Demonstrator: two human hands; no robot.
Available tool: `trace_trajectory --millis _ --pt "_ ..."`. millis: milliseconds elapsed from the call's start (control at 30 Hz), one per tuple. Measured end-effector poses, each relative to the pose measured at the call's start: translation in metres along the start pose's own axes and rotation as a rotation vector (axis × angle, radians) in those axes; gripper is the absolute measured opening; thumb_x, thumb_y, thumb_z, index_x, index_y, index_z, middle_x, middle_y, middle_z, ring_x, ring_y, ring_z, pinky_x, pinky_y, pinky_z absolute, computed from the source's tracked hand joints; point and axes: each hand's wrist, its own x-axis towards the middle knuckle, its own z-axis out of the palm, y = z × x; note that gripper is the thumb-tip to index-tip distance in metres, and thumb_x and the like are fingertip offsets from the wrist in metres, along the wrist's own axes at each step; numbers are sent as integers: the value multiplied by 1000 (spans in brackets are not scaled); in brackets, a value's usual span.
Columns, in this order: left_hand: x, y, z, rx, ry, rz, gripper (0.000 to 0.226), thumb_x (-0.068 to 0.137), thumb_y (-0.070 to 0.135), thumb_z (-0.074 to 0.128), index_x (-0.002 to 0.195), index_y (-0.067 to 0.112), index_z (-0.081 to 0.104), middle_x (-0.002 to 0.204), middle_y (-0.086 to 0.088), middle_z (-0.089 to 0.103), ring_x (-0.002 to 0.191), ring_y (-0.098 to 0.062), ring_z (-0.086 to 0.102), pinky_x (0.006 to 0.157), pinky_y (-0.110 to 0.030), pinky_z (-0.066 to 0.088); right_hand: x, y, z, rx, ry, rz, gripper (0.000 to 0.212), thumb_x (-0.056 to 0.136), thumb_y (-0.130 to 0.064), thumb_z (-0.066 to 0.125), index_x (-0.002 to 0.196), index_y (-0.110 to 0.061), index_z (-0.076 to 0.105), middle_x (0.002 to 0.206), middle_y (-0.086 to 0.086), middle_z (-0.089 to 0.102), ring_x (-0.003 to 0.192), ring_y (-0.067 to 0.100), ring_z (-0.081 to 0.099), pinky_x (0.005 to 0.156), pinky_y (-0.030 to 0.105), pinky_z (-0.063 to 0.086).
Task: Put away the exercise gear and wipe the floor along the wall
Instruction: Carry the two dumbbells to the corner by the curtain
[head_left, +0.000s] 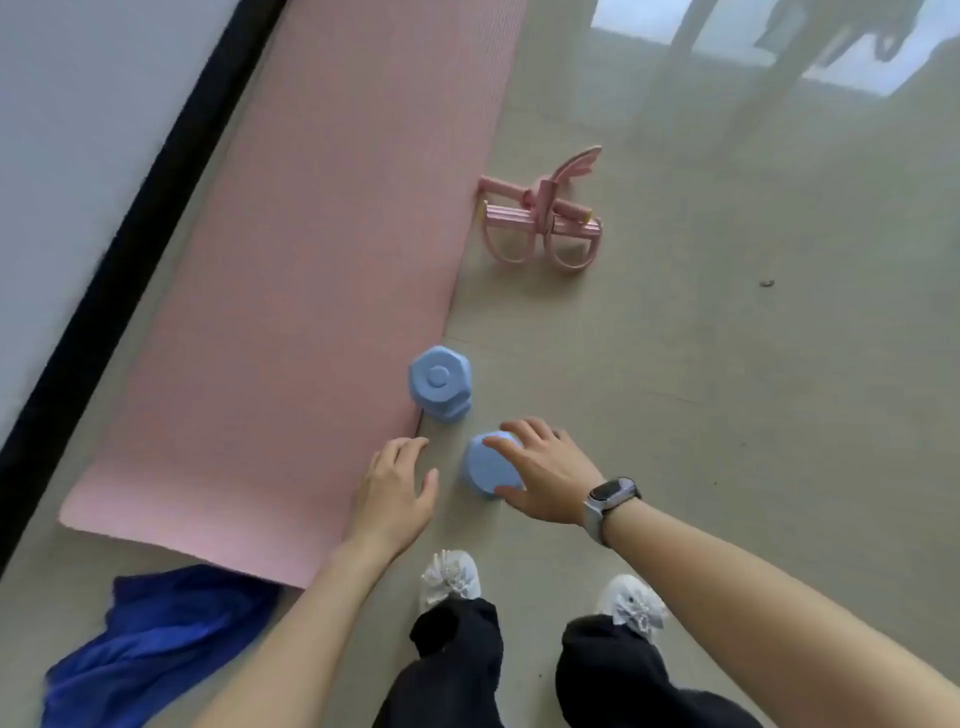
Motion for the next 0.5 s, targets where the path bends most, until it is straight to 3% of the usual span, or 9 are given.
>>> trace_trajectory --millis 67,133,200,267,333,400,500 --pt "28 -23 41 -35 42 -7 43 92 22 50 133 13 44 135 -2 44 124 -21 42 95 -33 39 36 17 35 -62 -5 -111 71 81 -51 56 141 -27 27 150 8 25 138 30 21 109 47 26" --pt "56 -47 79 -45 75 -2 41 90 18 53 130 11 47 132 -5 47 121 -25 47 93 -36 41 69 34 69 -142 -17 -228 81 72 -59 63 140 -29 30 148 10 30 134 34 28 104 51 33" --pt "78 -70 114 -78 96 -18 40 88 15 54 127 9 50 129 -8 50 117 -28 50 93 -38 42 87 46 99 -183 5 -313 85 61 -63 68 133 -31 37 135 10 44 117 37 46 84 46 49" --pt "92 -87 140 -95 124 -27 39 88 14 55 127 8 50 128 -10 51 118 -28 49 95 -37 40 90 57 112 -174 132 -351 82 55 -62 69 125 -30 41 124 10 51 101 34 53 66 39 54" --pt "103 -98 159 -98 134 -21 40 88 16 55 127 8 51 129 -10 51 120 -27 48 98 -36 38 88 69 117 -143 208 -334 79 55 -59 69 122 -29 42 121 9 51 97 33 53 58 37 54" --pt "109 -99 175 -78 89 26 45 86 28 53 128 9 50 130 -8 50 121 -25 48 100 -33 37 77 82 118 -115 218 -283 79 57 -56 68 125 -30 37 127 9 46 103 33 50 52 35 51" --pt "118 -85 194 -46 -4 149 72 75 55 38 132 13 46 134 -5 46 125 -21 43 104 -30 32 56 115 116 -122 195 -197 81 61 -47 66 128 -35 23 136 7 36 112 32 43 51 32 47"
